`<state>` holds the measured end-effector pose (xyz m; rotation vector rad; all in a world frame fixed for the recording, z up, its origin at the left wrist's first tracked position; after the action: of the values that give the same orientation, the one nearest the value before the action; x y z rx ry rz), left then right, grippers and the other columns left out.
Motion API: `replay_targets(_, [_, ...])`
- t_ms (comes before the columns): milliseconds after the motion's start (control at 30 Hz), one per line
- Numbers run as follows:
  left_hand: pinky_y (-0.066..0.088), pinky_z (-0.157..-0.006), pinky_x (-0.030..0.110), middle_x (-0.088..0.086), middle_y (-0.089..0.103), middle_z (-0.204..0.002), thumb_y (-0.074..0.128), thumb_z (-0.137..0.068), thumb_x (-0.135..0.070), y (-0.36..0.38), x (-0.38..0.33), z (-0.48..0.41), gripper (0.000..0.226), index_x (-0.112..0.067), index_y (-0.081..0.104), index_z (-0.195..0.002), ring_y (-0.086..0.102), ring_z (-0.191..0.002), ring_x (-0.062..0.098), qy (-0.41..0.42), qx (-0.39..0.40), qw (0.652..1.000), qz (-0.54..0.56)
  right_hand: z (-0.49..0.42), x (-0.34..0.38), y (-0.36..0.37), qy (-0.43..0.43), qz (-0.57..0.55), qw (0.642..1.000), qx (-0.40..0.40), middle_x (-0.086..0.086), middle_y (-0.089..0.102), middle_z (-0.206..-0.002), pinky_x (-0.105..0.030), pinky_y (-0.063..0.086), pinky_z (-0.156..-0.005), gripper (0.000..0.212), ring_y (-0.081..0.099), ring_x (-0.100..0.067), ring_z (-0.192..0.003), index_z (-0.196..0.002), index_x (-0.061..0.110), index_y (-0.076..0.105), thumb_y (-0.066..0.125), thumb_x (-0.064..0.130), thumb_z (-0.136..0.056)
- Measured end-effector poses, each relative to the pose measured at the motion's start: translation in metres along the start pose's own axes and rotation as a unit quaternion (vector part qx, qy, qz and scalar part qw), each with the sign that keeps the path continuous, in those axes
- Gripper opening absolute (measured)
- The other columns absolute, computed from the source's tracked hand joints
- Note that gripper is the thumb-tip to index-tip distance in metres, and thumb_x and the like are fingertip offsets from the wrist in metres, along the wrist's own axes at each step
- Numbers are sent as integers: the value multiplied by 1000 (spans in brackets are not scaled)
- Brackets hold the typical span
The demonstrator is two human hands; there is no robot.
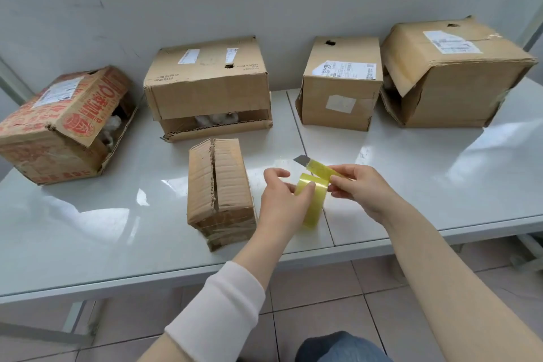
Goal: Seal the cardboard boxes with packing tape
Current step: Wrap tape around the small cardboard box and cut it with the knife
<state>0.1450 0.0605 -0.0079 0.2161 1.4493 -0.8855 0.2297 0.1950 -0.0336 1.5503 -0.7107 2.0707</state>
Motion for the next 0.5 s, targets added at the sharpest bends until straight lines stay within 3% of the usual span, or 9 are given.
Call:
replay_targets(100, [51, -91, 40, -4, 57, -102, 61, -90, -36, 2, 7, 4, 49, -25, 37, -131, 56, -101, 15, -41, 20, 996, 74, 15, 22, 0, -44, 19, 999, -5, -2, 61, -81, -16, 48, -64, 21, 56, -7, -68, -109, 7, 61, 48, 0, -94])
replay_targets(200, [45, -100, 47, 0, 48, -128, 57, -92, -38, 1, -1, 8, 36, -35, 45, -126, 49, -118, 20, -32, 26, 994, 102, 29, 42, -2, -75, 32, 996, -24, -1, 60, -75, -17, 45, -62, 19, 54, -7, -64, -103, 11, 62, 50, 1, -93])
replay_targets(300, [45, -97, 41, -4, 47, -124, 53, -93, -21, 0, -11, 10, 23, -36, 49, -112, 48, -114, 18, -24, 46, 989, 137, 41, 57, 1, -92, 39, 995, -16, -1, 60, -74, -17, 44, -61, 18, 53, -8, -66, -100, 14, 64, 52, 3, -93])
replay_targets(400, [47, -89, 34, 2, 57, -121, 55, -91, -18, -7, -18, 9, 13, -30, 55, -96, 52, -113, 20, -6, 34, 986, 164, 49, 69, 3, -117, 55, 991, -22, 0, 60, -74, -17, 44, -61, 17, 53, -5, -64, -92, 21, 63, 53, 7, -93])
replay_targets(500, [44, -68, 15, -1, 63, -106, 58, -90, -18, -18, -27, 11, 5, -20, 57, -85, 57, -97, 10, 37, 6, 985, 168, 54, 80, 4, -152, 79, 984, -50, 6, 60, -75, -10, 44, -56, 13, 55, 6, -58, -99, 17, 63, 54, 11, -93])
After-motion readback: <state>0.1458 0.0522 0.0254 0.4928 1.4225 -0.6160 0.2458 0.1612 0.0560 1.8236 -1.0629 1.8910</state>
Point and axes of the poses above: each hand's wrist, its own z-axis away from the middle knuckle, its own y-axis out of the palm, x = y × z, the point moved 8 cm from there along -z, towards the middle knuckle
